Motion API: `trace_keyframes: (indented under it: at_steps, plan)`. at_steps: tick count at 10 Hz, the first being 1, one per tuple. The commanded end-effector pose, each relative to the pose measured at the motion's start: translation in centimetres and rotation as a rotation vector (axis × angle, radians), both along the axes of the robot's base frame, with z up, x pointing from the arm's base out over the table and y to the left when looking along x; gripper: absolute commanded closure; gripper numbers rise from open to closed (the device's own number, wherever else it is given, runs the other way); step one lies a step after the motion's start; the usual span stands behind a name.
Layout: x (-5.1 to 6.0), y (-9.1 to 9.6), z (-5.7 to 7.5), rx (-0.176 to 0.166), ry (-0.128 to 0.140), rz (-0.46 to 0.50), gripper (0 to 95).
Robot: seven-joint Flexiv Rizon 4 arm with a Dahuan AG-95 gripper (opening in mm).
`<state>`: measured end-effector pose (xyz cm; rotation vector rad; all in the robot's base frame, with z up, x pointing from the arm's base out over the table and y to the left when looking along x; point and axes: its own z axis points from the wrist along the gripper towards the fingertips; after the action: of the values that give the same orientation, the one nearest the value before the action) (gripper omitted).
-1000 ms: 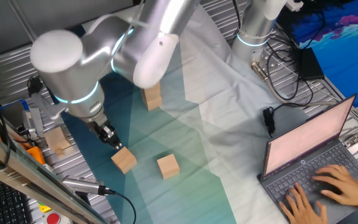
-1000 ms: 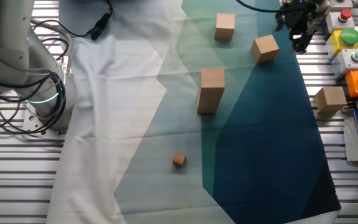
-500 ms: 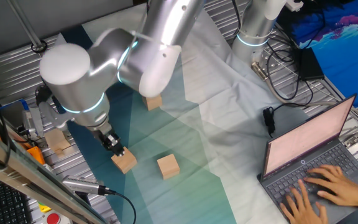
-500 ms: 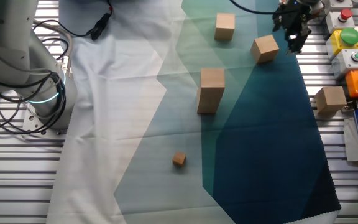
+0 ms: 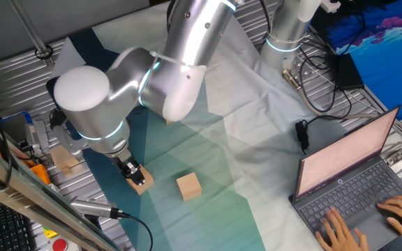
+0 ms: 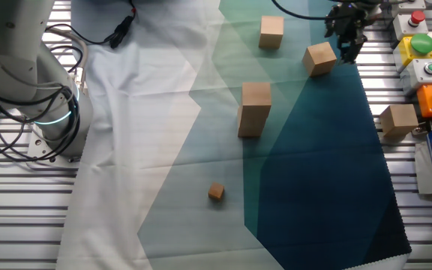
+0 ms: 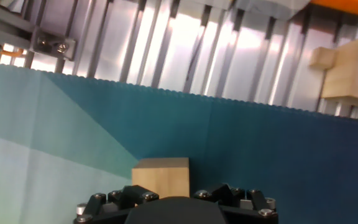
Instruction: Stack the blocks in a vertical line of five
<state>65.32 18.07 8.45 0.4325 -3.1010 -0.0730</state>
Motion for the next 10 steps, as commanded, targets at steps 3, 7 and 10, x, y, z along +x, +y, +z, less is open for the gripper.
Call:
trace_keyframes:
  at_steps: [3,7,10]
  plan:
    - [-0.2,0.5,-1.3,0.002,-0.007,-0.007,19.0]
    - [-0.4,0.8,-2.6,0.002,-0.011,-0.015,19.0]
    - [-0.6,0.9,-3.2,-0.002,-0.011,-0.013,19.0]
